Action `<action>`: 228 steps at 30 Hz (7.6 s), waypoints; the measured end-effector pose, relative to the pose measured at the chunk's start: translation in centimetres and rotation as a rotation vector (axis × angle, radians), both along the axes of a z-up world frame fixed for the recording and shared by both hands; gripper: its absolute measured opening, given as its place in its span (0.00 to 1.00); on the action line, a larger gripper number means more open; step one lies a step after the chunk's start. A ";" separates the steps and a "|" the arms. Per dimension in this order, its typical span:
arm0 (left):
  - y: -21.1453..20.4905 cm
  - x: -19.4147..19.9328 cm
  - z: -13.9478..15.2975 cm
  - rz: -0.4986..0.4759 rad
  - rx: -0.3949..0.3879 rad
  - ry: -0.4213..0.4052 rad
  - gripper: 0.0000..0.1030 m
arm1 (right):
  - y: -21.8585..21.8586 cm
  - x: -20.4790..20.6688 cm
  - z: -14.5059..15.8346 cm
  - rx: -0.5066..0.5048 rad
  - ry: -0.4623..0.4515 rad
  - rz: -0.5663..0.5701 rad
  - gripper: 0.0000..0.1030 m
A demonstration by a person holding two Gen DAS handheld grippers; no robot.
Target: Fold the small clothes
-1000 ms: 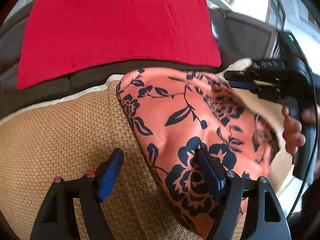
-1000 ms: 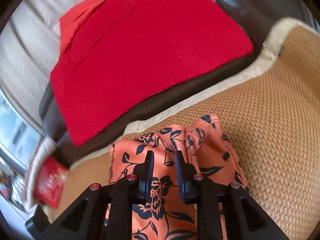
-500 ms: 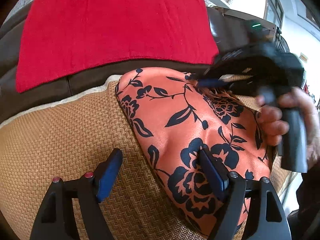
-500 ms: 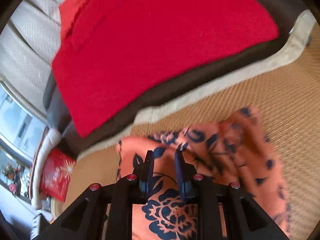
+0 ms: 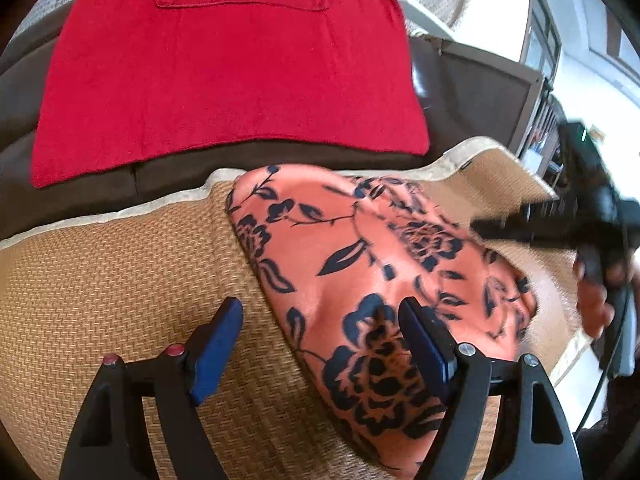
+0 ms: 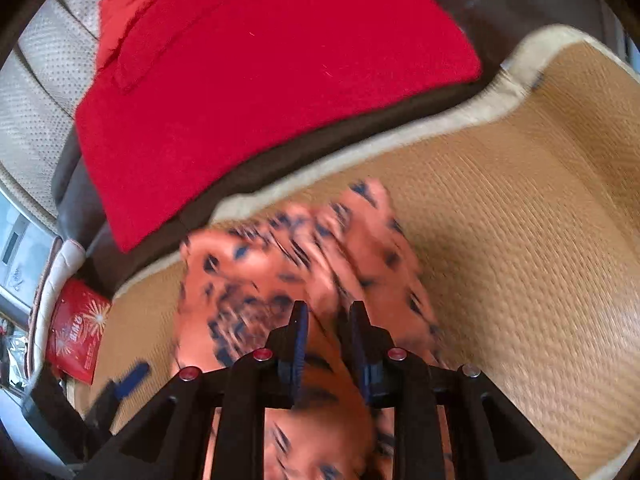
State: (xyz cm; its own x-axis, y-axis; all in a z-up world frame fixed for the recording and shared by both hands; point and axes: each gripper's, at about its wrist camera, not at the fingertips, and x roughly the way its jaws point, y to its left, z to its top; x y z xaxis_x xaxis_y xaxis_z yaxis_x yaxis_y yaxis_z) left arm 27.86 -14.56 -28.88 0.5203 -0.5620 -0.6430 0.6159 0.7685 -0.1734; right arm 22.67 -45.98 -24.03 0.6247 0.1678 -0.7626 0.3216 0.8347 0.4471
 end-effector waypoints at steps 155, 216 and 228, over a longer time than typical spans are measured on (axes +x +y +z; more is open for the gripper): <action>-0.3 0.8 -3.0 0.216 0.125 0.184 0.68 | 15.6 7.0 -4.8 0.024 -0.051 0.172 0.62; 9.5 -23.8 24.0 0.602 0.123 -0.508 1.00 | 19.0 -20.3 19.1 -0.404 -0.394 0.044 0.78; 10.7 -24.8 24.8 0.623 0.101 -0.522 1.00 | 20.1 -20.9 19.9 -0.417 -0.408 0.049 0.78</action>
